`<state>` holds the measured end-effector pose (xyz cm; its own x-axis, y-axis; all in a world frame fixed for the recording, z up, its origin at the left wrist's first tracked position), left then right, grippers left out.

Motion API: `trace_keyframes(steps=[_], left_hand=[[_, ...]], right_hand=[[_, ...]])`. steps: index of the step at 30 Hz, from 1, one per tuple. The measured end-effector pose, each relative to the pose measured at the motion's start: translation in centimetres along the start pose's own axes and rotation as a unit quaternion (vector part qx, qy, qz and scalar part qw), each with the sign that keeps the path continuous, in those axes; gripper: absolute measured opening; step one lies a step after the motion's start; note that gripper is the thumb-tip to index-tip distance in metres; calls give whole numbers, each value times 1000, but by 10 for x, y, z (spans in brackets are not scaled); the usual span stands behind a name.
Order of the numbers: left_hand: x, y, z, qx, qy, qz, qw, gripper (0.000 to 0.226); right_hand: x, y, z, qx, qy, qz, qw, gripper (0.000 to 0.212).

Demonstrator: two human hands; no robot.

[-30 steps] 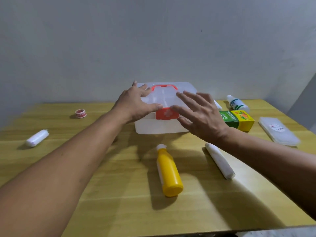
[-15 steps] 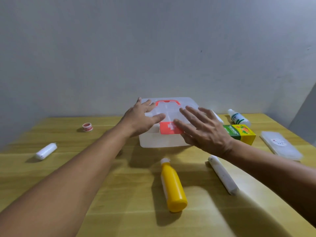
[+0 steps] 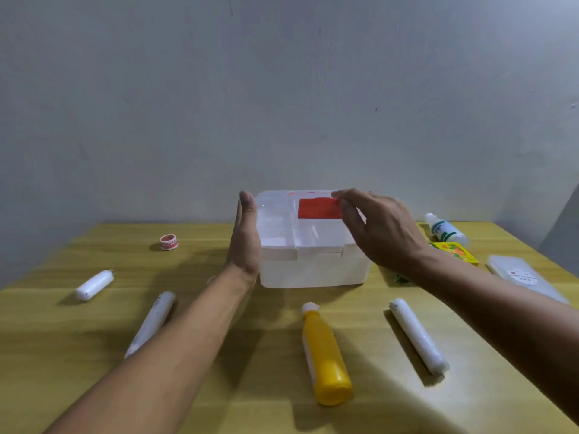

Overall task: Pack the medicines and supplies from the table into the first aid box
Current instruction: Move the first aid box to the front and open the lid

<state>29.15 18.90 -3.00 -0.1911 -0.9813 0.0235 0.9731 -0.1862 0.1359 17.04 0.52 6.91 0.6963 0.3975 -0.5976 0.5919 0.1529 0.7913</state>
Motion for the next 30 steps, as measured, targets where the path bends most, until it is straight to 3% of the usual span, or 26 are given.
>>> trace_keyframes(steps=[6,9,12,20,26,30], left_hand=[[9,-25,21,41,118,51,991,106],[24,-34,30,110,351,11,930,83],[22,-24,22,85,455,-3,886,71],[21,-19,29,75,518,-19,852,62],[19,-12,26,101,506,-11,857,60],[18,-8,25,91,520,-18,849,57]], right_hand=[[-10,47,10,29,-19,27,999,28],[-9,70,24,26,-77,42,996,26],[-4,82,32,-3,-105,43,994,24],[18,95,40,-43,-123,48,990,26],[47,93,75,108,-161,-149,970,66],[38,86,79,134,-133,-190,964,74]])
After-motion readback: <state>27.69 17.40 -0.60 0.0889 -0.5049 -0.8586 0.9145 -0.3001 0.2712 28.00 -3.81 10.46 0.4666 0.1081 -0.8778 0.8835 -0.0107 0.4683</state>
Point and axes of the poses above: each hand's wrist, its own y-axis towards the middle knuckle, its own x-axis out of the palm, z = x × y, the point moved 6 cm from there along y, towards the middle knuckle
